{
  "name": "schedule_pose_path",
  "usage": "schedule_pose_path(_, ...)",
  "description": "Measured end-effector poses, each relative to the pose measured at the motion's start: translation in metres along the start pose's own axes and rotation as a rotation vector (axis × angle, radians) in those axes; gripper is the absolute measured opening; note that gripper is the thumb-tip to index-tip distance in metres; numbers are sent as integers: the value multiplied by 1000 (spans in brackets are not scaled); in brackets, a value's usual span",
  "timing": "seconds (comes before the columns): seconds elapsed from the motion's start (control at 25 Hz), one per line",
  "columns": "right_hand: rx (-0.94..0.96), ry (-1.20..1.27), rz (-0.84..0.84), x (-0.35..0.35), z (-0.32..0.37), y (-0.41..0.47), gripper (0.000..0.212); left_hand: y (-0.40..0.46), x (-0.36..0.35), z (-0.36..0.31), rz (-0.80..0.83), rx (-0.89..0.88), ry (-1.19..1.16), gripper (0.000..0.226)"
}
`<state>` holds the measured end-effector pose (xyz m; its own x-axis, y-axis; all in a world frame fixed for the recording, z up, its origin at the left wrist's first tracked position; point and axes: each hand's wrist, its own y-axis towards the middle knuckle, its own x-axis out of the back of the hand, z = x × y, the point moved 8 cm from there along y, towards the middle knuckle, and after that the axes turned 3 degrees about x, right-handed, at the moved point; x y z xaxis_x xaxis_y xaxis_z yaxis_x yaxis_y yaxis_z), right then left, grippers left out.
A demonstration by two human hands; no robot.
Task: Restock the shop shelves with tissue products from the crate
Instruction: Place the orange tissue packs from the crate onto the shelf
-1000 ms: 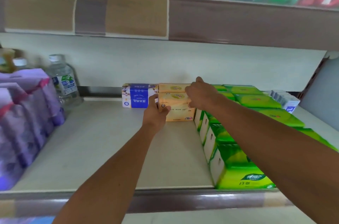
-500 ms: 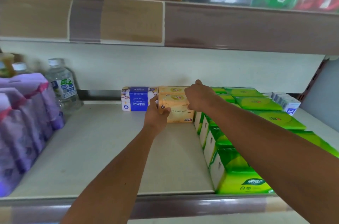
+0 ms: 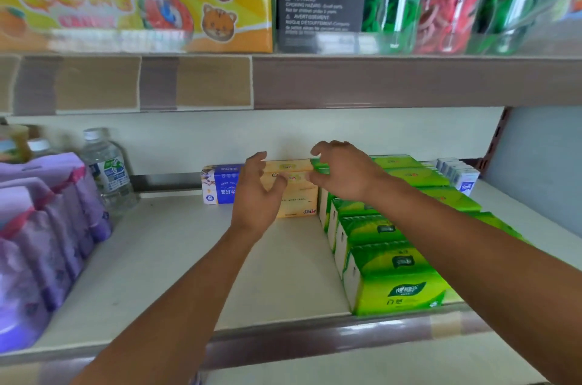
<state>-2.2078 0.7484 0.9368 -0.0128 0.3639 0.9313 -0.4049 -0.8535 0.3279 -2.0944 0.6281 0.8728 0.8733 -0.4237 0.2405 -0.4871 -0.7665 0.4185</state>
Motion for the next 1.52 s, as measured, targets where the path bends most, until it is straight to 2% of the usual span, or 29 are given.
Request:
schedule_pose_path(0.12,-32,133,-186,37,-17,-75,48,-44,-23,-54,138,-131,-10,43)
schedule_pose_path(0.32,-216,121,-405,85,-71,-230,45,-132,-96,-135,364,-339,-46,40)
schedule_pose_path(0.48,-524,65,-471,102,-125,-380,40,-238,-182,-188,670,-435,-159,37)
schedule_pose_path(0.64,-886,44,-439,90,-170,-525,37,-347,-269,-188,967,-379,-226,37)
schedule_pose_path(0.8,-1221,113,-365,37,-207,-654,36,-460,-343,-155,1282,-267,-188,30)
schedule_pose_path(0.92,-1445,234,-246,-32,-233,-722,42,-515,-386,-116,1397,-148,-103,30)
schedule_pose_path(1.04,-1597,315,-50,-111,-261,-777,48,-566,-428,-72,1477,-36,4,33)
schedule_pose_path(1.2,-1589,315,282,-193,-295,-821,70,-619,-469,-19,1536,81,120,39)
schedule_pose_path(1.36,-1450,143,522,-246,-335,-851,75,-657,-494,22,1586,129,238,39)
schedule_pose_path(1.52,-1372,100,633,-280,-349,-863,94,-666,-502,51,1581,182,317,42)
